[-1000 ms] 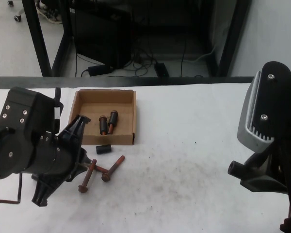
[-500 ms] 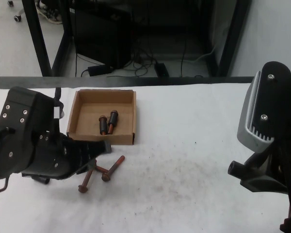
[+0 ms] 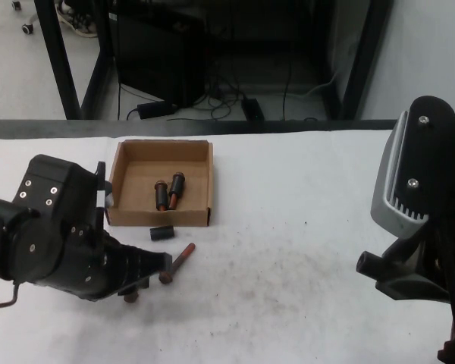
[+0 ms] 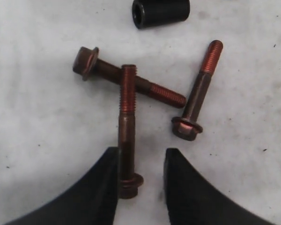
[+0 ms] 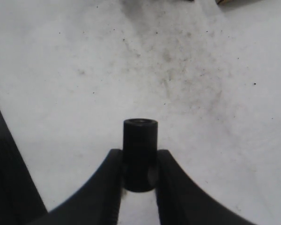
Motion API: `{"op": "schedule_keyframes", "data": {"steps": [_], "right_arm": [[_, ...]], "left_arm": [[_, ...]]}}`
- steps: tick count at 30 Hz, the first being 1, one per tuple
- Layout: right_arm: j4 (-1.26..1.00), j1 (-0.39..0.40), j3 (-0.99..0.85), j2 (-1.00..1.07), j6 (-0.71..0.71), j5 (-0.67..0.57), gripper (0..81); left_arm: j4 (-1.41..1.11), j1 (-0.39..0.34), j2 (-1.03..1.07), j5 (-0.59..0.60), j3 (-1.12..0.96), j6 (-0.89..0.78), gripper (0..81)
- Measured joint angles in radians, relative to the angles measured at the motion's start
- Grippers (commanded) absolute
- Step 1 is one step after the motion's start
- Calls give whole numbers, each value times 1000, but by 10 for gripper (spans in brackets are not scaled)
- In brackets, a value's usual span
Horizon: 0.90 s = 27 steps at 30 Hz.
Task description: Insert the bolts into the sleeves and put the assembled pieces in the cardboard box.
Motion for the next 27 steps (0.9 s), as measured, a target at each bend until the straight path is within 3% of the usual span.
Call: {"op": "schedule_keyframes", "data": {"steps": [21,24,27], "right_arm": [[0,0,0,0,0,0,0],[0,0,0,0,0,0,0],[0,0,0,0,0,0,0]], "left_arm": [[-43,0,63,-69,-3,67,310],[-48,0,66,-67,-3,67,249],[-53,0,69,-54,-3,65,104]]}}
